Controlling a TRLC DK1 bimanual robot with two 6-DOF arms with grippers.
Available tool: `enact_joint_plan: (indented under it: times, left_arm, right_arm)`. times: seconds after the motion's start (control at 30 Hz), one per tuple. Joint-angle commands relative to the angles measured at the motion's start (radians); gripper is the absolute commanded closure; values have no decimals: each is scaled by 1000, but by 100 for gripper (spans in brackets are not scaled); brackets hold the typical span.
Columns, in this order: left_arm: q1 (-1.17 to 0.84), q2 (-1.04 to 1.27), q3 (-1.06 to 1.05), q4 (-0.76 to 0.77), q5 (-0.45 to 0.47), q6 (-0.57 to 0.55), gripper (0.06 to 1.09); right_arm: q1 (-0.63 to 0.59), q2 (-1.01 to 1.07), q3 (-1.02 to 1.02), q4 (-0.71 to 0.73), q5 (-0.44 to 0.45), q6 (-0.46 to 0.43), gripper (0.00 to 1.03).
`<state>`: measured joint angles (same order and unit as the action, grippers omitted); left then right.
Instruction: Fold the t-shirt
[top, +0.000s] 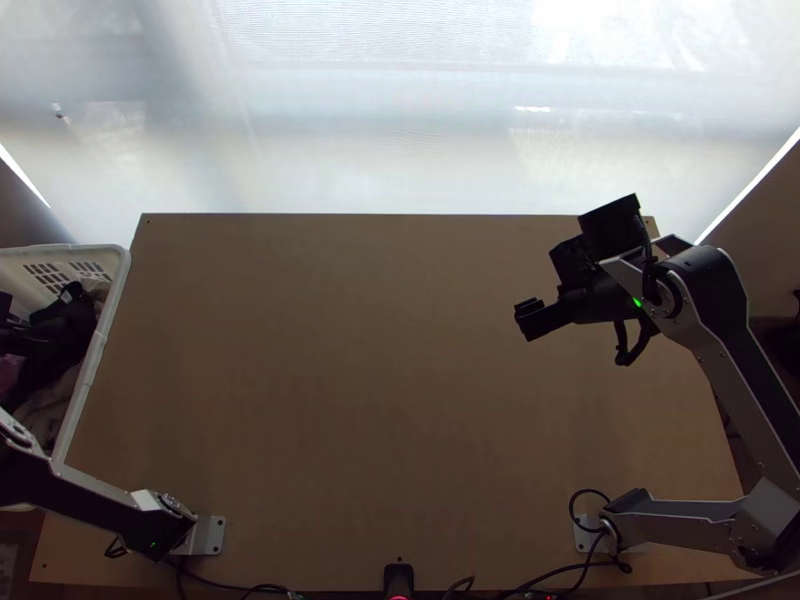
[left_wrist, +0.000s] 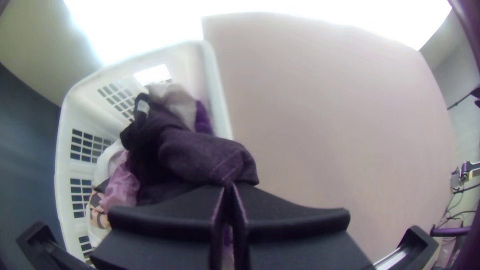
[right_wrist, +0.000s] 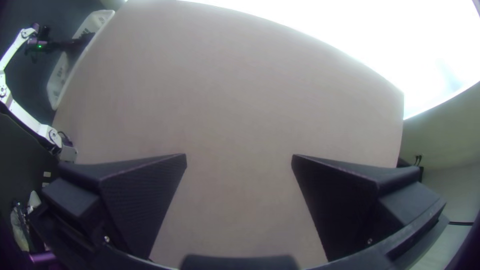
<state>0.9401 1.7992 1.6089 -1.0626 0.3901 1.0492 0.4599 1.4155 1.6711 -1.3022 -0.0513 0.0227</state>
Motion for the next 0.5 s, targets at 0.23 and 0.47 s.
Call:
enact_joint_plan:
  times: [0.23,0.47]
  left_arm:
    - [-561,-549,-99,-321,162,-202,105]
    - [-1084,-560,-7,-203,127,-597,104]
  right_arm:
    - [-36,-35,-76,1,1,-1,5]
    - [-127,-121,-229,1,-7,-12,5]
